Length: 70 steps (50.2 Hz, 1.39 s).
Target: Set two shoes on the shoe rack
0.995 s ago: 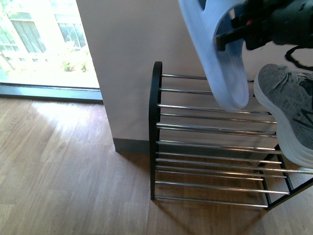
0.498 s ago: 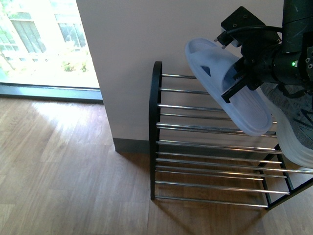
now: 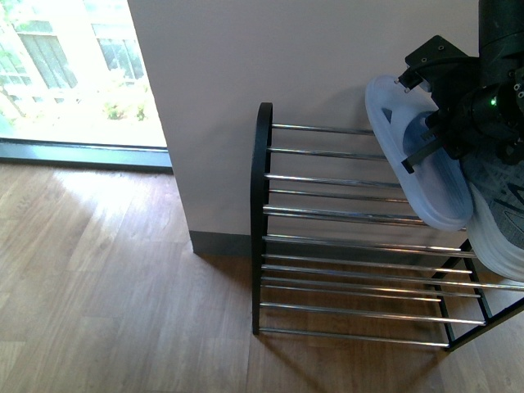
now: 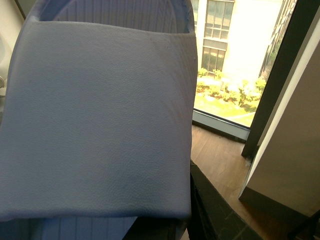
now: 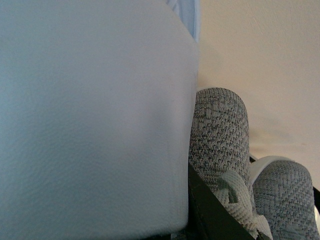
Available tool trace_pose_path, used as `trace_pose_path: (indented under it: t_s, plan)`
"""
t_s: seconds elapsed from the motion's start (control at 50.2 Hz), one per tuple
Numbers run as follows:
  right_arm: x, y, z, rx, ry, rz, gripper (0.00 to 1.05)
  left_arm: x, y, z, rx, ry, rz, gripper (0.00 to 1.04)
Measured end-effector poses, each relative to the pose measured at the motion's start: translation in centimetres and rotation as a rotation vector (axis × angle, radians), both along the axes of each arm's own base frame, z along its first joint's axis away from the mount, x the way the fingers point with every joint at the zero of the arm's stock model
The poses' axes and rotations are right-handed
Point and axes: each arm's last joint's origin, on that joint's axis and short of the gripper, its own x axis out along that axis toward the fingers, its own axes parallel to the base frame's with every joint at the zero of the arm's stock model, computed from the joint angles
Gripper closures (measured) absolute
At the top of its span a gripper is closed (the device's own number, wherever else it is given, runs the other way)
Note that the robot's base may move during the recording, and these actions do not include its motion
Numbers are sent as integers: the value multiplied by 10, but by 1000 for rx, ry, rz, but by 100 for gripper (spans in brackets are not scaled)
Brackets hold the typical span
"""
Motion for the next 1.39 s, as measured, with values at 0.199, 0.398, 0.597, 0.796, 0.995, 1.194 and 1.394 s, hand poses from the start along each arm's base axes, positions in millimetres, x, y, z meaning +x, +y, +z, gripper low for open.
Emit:
trace_pose_path:
  t_s: [0.199,0.398,0.597,0.796,0.995,1.194,1.394]
  plan:
    - [3,-1,2,11,-3,-36,103,0,0,0,0,0,0,103]
    - [2,-1,2,22,0,-42,95,0,0,0,0,0,0,103]
    - [1,-4,1,42,6,-59,69,0,0,0,0,0,0,103]
    - [2,-6,7,128,12,-64,36,0,0,0,0,0,0,103]
    - [-1,-18,31,214,-11,-84,12,0,0,0,0,0,0,103]
    - [-7,-50,83,275,-109,-87,9,0,0,0,0,0,0,103]
    - [-49,-93,151,215,-407,-12,9,0,0,0,0,0,0,103]
